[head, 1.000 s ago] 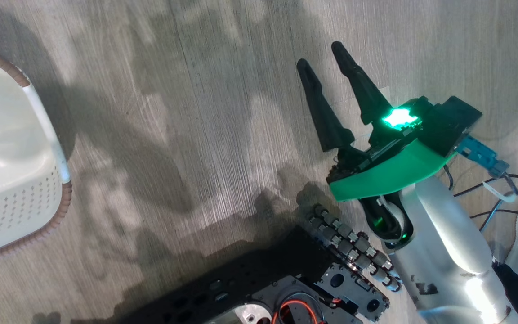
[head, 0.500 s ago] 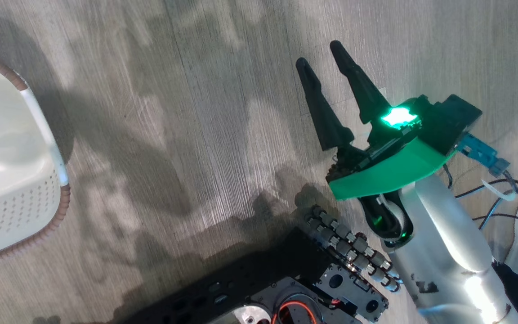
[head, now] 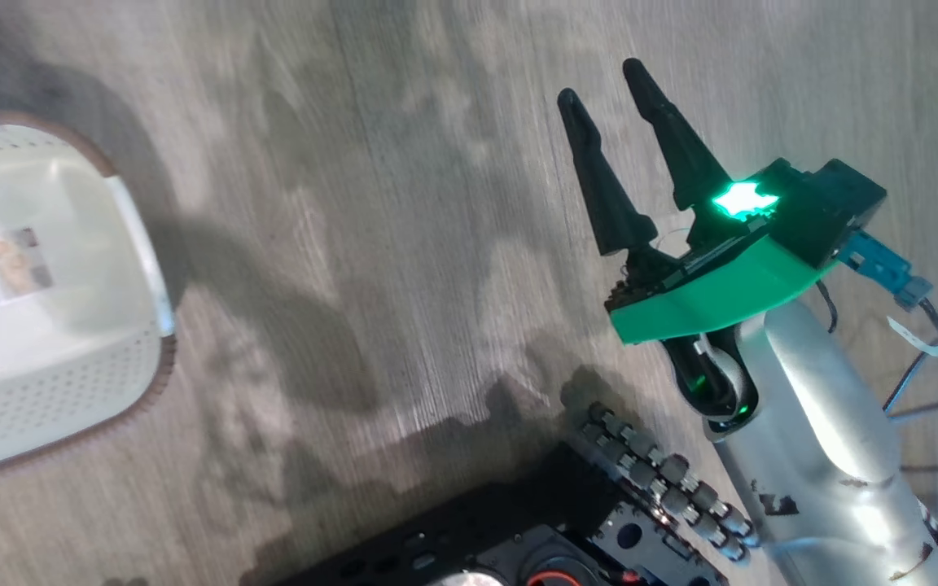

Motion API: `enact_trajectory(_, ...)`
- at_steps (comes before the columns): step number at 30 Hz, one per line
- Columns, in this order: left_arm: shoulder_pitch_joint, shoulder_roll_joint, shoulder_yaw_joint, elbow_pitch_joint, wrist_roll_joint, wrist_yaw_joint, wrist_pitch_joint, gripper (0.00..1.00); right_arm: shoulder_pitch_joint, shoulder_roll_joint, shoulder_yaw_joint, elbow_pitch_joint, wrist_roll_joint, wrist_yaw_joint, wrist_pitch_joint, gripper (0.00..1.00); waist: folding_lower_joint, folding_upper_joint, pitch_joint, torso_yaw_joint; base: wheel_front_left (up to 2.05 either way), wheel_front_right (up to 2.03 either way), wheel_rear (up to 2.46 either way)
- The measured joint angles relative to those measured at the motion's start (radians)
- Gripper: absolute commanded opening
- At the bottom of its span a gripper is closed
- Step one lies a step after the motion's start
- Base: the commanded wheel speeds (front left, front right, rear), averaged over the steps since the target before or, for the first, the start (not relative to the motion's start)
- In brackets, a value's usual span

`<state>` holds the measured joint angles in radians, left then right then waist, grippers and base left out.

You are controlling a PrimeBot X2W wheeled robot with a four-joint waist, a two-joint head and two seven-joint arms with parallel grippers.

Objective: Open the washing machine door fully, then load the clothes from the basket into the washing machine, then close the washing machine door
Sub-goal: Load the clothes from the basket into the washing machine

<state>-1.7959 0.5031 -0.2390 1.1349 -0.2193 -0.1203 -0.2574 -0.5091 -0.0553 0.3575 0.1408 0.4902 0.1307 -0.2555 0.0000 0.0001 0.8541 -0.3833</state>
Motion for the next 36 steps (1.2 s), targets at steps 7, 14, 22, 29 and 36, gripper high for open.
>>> enact_trajectory(7, 0.19, -0.04, 0.018, -0.053, -0.041, -0.002, 0.0, 1.0, 0.011, 0.0, -0.032, 0.025, -0.038, 0.0, 0.0, 1.0, 0.0, 0.0, -0.08, 0.048, 0.0, 0.0, 0.0)
enact_trajectory(14, 0.426, -0.094, 0.072, -0.16, -0.097, -0.009, 0.0, 1.0, 0.04, -0.001, -0.063, 0.044, -0.073, 0.0, 0.0, 1.0, 0.0, 0.0, -0.176, 0.103, 0.0, 0.0, 0.0)
enact_trajectory(22, 0.739, -0.134, 0.156, -0.373, -0.12, -0.009, 0.0, 1.0, 0.105, -0.001, -0.093, 0.065, -0.114, 0.0, 0.0, 1.0, -0.0001, 0.0, -0.291, 0.163, 0.0, 0.0, 0.0)
enact_trajectory(29, 1.01, -0.247, 0.24, -0.592, -0.12, -0.006, 0.0, 1.0, 0.14, -0.001, -0.133, 0.063, -0.139, 0.0, 0.0, 1.0, -0.0001, 0.0, -0.353, 0.216, 0.0, 0.0, 0.0)
enact_trajectory(36, 1.281, -0.34, 0.349, -0.808, -0.074, 0.001, 0.0, 1.0, 0.156, -0.001, -0.155, 0.05, -0.149, 0.0, 0.0, 1.0, -0.0001, 0.0, -0.388, 0.216, 0.0, 0.0, 0.0)
